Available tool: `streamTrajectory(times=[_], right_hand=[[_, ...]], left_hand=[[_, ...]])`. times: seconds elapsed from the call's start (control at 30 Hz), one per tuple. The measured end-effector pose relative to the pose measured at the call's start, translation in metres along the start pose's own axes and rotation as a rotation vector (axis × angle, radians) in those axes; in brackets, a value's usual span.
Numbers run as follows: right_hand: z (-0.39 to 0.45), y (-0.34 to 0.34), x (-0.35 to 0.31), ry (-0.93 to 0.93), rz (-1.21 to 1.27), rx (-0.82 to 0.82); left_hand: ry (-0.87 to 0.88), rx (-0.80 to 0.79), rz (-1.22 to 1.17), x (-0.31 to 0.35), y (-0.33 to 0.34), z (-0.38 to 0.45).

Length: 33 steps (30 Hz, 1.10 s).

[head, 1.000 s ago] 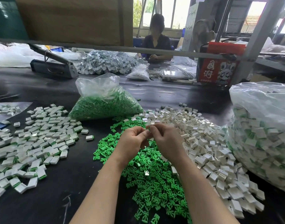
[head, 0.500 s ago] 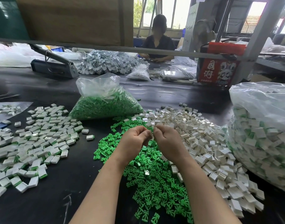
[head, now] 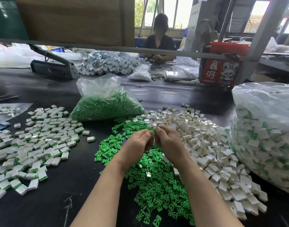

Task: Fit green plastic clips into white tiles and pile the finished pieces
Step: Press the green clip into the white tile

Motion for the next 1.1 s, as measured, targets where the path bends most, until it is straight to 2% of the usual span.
streamTrajectory(times=[0.23,0.43,0.53,0.83,1.1], right_hand=[[-0.001,0.001,-0.001,0.001,0.010,0.059],[-0.001,-0.005,-0.010,-0.084,-0.311,-0.067],[0.000,-0.003,-0.013,-0.104,-0.358,-0.103],[-0.002,-0.012,-0.004,0.051,0.074,-0.061],[-0.003,0.002,-0.007,0.080,0.144,-0.147]], left_hand=[[0.075,0.025,0.012,0.003,0.002,0.001],[0.026,-0.045,0.081,0.002,0.003,0.002],[0.011,-0.079,0.141,0.003,0.007,0.001],[-0.025,-0.023,-0.024,0.002,-0.003,-0.004],[-0.024,-0.048,-0.089,0.004,0.001,-0.005]])
Point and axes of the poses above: each hand's wrist, its own z-axis towards the middle knuckle, its own y-axis out of the palm, x = y × z, the point moved 8 cm from there along z, towards the middle knuckle, and after that the axes turned 3 degrees about -y, right-handed, at the moved point
